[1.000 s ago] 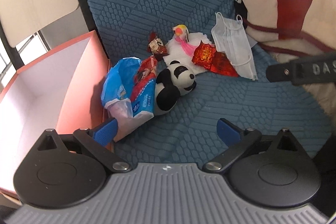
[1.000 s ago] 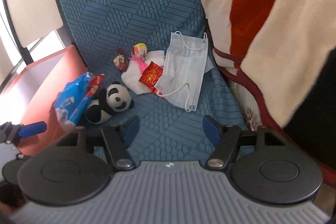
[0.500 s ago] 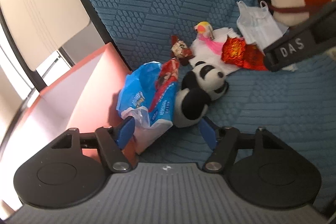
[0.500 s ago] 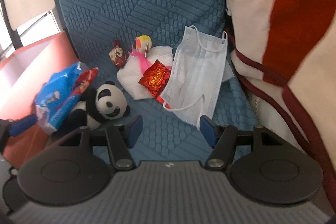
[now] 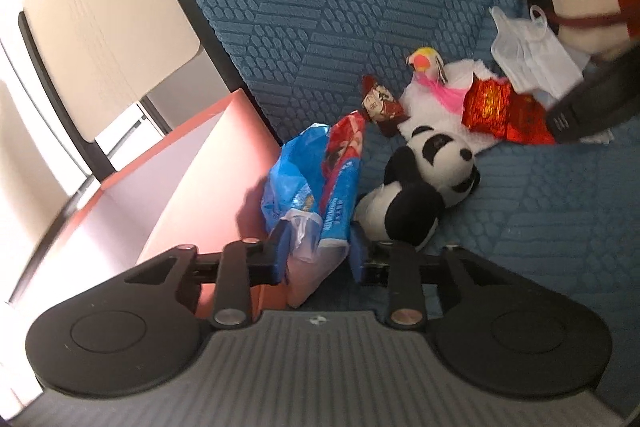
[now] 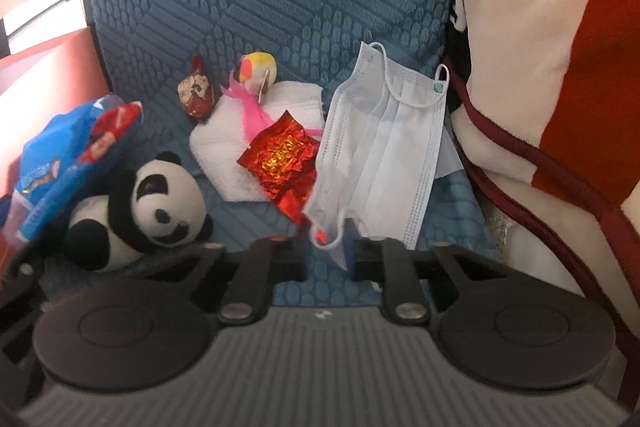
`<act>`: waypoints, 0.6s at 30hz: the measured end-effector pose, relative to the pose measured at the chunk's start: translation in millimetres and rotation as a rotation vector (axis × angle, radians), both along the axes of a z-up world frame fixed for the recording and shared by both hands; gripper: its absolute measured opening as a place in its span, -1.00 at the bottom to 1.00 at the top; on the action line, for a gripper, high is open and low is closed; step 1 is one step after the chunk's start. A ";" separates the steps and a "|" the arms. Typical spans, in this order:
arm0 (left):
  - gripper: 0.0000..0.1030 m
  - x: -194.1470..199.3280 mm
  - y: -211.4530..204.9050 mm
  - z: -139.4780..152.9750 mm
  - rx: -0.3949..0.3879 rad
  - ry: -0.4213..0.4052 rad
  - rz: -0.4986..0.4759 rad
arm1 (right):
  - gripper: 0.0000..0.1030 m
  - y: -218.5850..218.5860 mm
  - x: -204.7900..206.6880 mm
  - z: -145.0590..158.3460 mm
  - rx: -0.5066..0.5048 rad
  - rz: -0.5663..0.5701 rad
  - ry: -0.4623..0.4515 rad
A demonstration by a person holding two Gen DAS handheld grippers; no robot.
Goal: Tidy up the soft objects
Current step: 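Grasp the blue snack bag with the left tool while the right tool grasps the white mask, then lift the blue snack bag with the left tool while the right tool lifts the mask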
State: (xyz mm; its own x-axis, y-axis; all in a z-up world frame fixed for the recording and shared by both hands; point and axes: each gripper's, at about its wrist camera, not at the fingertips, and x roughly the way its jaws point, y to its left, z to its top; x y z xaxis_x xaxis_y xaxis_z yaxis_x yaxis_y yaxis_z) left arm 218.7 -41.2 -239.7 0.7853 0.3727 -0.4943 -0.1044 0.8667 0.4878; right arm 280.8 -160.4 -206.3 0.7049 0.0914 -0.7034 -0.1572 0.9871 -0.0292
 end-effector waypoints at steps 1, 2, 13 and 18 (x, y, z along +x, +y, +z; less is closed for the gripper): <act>-0.45 0.4 1.3 0.7 -0.019 0.000 -0.004 | -0.82 -1.1 -0.7 0.5 0.001 -0.004 -0.001; -0.46 0.7 4.7 3.2 -0.039 -0.004 -0.001 | -0.87 -1.6 -1.6 1.1 0.003 -0.007 -0.003; -0.63 -12.2 19.6 26.3 -0.202 -0.038 0.041 | -0.88 -13.3 -26.7 23.6 0.034 -0.021 -0.021; -0.70 -27.3 20.5 42.0 -0.274 -0.059 0.040 | -0.88 -14.8 -44.0 35.9 0.045 -0.015 -0.027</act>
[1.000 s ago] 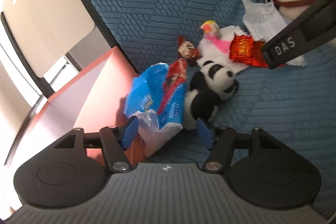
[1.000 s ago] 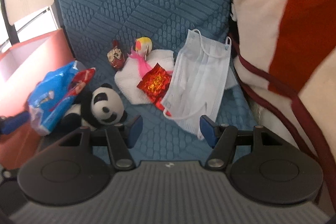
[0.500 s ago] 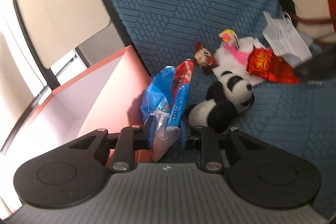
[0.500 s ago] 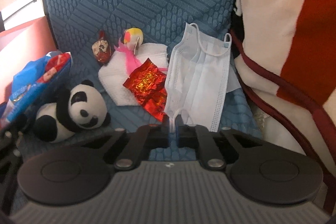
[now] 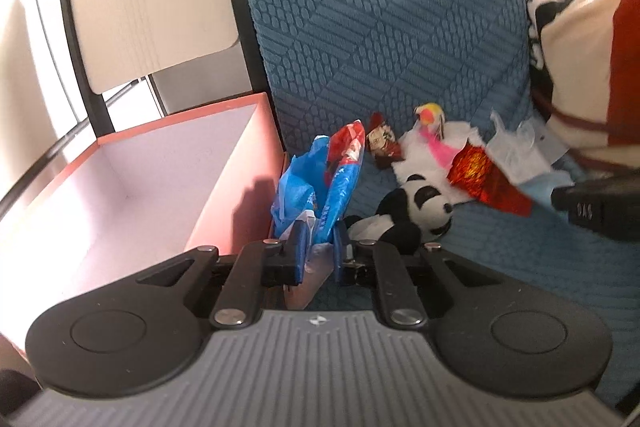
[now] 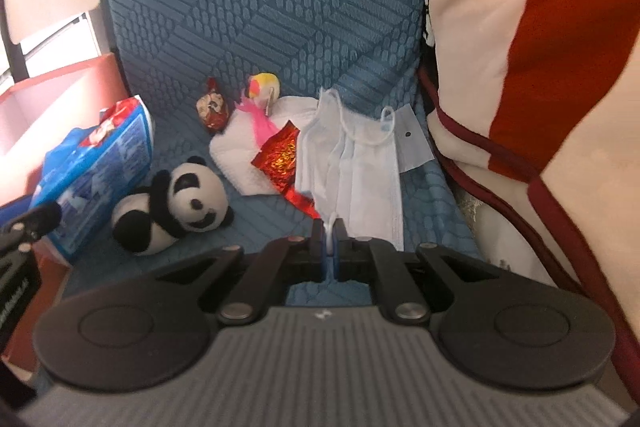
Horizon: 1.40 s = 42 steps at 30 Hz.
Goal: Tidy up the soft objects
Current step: 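Lift the blue snack bag with the left tool while the right tool lifts the mask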
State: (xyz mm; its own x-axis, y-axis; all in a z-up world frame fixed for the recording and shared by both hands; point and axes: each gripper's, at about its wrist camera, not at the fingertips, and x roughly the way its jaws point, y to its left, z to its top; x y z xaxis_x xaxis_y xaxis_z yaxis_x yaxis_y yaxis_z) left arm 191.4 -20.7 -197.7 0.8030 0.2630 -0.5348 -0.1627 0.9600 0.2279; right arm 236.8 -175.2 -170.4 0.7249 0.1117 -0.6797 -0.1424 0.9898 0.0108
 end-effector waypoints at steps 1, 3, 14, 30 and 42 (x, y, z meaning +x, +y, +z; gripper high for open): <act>-0.70 -3.4 0.3 2.7 -0.014 -0.004 0.001 | -0.88 0.2 -4.5 3.0 0.001 0.003 -0.003; -0.72 -10.0 1.9 8.7 -0.046 -0.009 0.000 | -0.88 0.0 -12.1 7.8 0.004 0.008 -0.009; -0.76 -44.9 26.3 33.2 -0.318 0.017 0.011 | -0.88 -10.2 -69.3 27.2 0.002 0.031 -0.027; -0.77 -100.1 25.0 50.5 -0.476 0.085 -0.037 | -0.88 -18.5 -136.5 28.2 0.013 0.046 0.042; -0.51 -100.3 30.3 22.8 -0.551 0.216 -0.020 | -0.54 -25.2 -140.0 16.0 0.123 0.065 0.089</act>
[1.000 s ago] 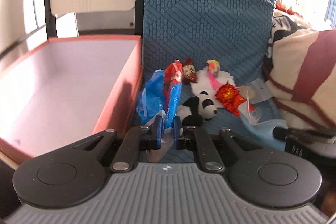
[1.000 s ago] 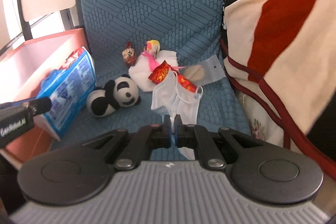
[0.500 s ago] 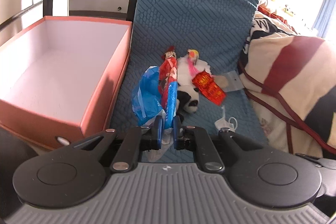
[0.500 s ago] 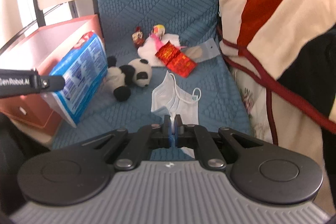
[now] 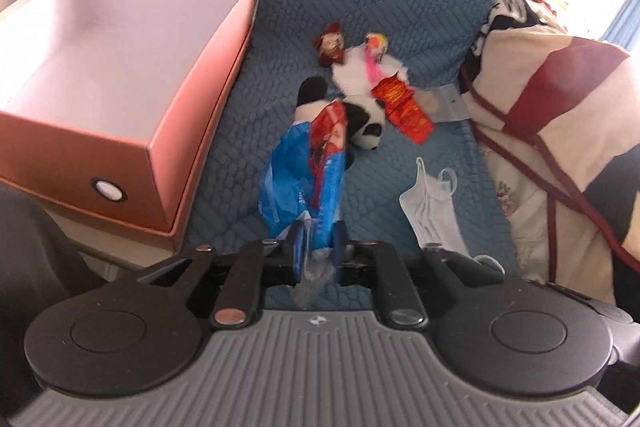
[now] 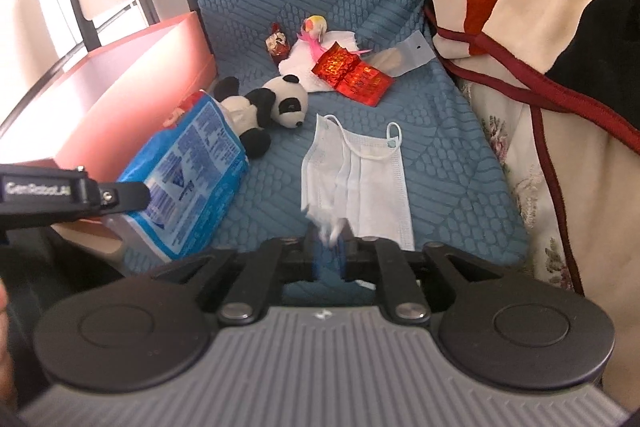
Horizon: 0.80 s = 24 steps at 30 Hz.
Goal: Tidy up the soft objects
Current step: 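Lift the blue snack bag with the left tool while the right tool lifts the mask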
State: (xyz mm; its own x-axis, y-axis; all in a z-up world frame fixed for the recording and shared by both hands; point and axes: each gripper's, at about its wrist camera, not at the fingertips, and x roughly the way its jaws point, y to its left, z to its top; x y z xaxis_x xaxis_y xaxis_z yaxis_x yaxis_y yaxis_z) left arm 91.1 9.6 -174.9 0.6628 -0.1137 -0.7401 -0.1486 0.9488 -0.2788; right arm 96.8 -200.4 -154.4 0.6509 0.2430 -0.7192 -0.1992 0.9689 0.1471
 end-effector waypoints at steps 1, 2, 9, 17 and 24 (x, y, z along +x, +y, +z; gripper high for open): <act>-0.31 1.1 0.5 -1.6 0.001 0.008 0.005 | -0.23 -0.8 0.0 -0.6 0.006 0.000 -0.003; -0.17 2.3 1.4 -3.8 -0.002 0.020 0.006 | 0.04 -2.2 -0.7 -0.5 0.011 -0.004 -0.008; 0.23 7.1 13.5 -20.6 -0.116 0.042 0.041 | 0.21 -15.7 3.8 -2.4 0.078 -0.077 -0.026; 0.23 13.1 11.8 -31.4 -0.090 0.038 0.081 | 0.21 -14.1 30.2 -24.8 0.053 -0.129 0.023; 0.03 17.6 9.4 -40.7 -0.036 0.036 0.088 | 0.21 9.8 48.5 -45.9 -0.056 -0.061 0.054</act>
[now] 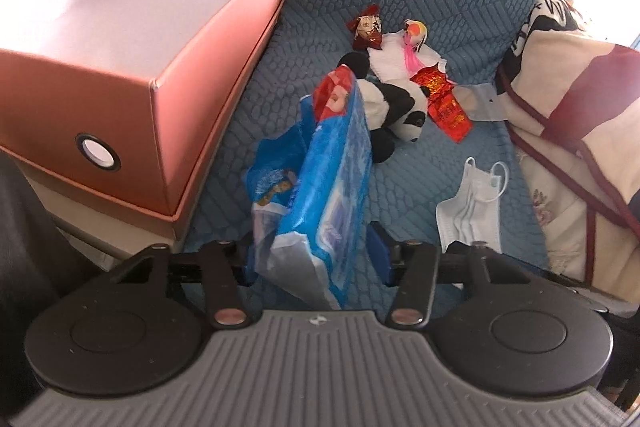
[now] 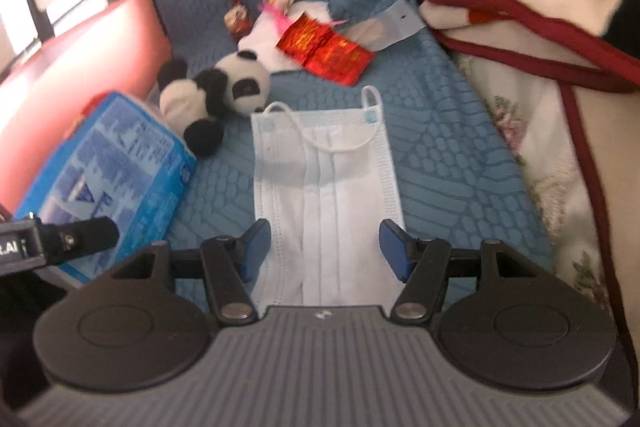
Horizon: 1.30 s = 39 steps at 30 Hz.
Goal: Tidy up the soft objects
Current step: 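Lift the blue snack bag with the left tool while the right tool lifts the mask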
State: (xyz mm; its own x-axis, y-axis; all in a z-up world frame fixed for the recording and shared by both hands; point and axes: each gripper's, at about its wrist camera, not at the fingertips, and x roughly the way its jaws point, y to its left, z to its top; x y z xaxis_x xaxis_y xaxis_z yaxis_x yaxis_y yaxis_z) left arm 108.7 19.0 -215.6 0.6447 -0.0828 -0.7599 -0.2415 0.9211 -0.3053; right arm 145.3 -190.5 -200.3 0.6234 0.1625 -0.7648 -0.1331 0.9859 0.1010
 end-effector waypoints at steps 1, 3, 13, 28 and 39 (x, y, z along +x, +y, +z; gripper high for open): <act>-0.03 0.2 -1.0 -0.5 0.010 -0.002 -0.001 | 0.21 2.1 1.4 -1.8 -0.011 0.007 0.004; -0.10 0.7 -2.2 -1.3 0.036 -0.004 -0.002 | 0.22 5.4 2.2 -4.6 -0.036 0.017 0.006; -0.50 4.6 0.8 -9.7 0.042 0.004 0.000 | -0.30 14.4 -1.1 -2.0 -0.081 0.058 -0.003; -0.76 -6.3 -8.1 6.2 0.039 -0.064 -0.072 | -0.91 -3.4 -9.4 18.1 0.026 -0.015 -0.043; -0.76 -16.4 -8.6 20.5 0.033 -0.120 -0.090 | -0.92 -10.9 -20.4 33.7 0.073 -0.056 -0.058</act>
State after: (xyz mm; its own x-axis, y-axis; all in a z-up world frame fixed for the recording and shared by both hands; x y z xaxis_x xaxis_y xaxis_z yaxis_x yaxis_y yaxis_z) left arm 92.3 10.4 -195.1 0.7223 -0.1205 -0.6810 -0.1208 0.9476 -0.2958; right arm 124.9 -201.5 -166.6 0.6757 0.1805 -0.7147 -0.0860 0.9822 0.1667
